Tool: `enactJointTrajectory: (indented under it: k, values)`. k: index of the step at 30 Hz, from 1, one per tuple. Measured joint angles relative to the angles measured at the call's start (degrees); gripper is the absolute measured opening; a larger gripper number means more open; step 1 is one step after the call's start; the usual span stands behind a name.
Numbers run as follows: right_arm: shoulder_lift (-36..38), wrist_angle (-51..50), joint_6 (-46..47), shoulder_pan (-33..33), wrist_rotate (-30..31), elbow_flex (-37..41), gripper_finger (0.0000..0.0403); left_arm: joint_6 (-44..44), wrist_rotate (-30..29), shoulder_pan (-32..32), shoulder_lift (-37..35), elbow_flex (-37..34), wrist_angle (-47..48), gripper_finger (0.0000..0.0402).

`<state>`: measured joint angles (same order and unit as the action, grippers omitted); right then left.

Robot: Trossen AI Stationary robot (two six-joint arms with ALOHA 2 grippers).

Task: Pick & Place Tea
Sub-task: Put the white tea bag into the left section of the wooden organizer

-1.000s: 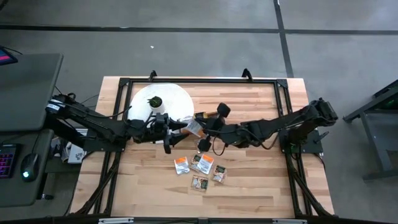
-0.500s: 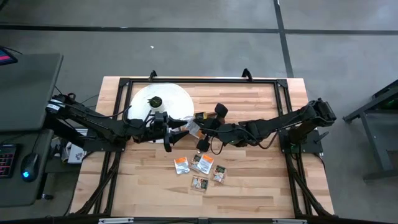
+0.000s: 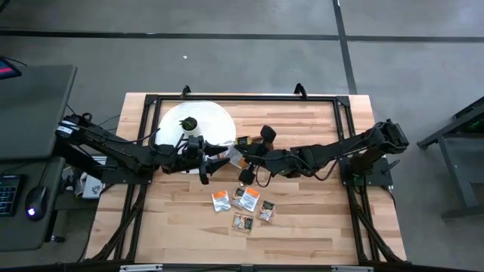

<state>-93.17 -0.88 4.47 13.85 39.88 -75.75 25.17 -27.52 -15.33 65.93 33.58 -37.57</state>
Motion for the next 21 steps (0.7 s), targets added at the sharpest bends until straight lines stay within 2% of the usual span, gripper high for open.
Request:
enactJointTrajectory:
  k: [10,16,21]
  values:
    - [0.00,0.39,0.02,0.00,-0.22,0.00,0.0000,0.00,-0.33,0.00,-0.02,0.00,0.98,0.0115]
    - [0.00,0.35,0.02,0.06,-0.22,0.00,0.0000,-1.08,-1.55,0.00,-0.02,0.00,2.09,0.0014]
    - [0.00,0.35,0.07,0.07,-0.95,0.00,0.0000,-2.61,-1.62,-0.02,-0.03,0.00,1.78,0.0002]
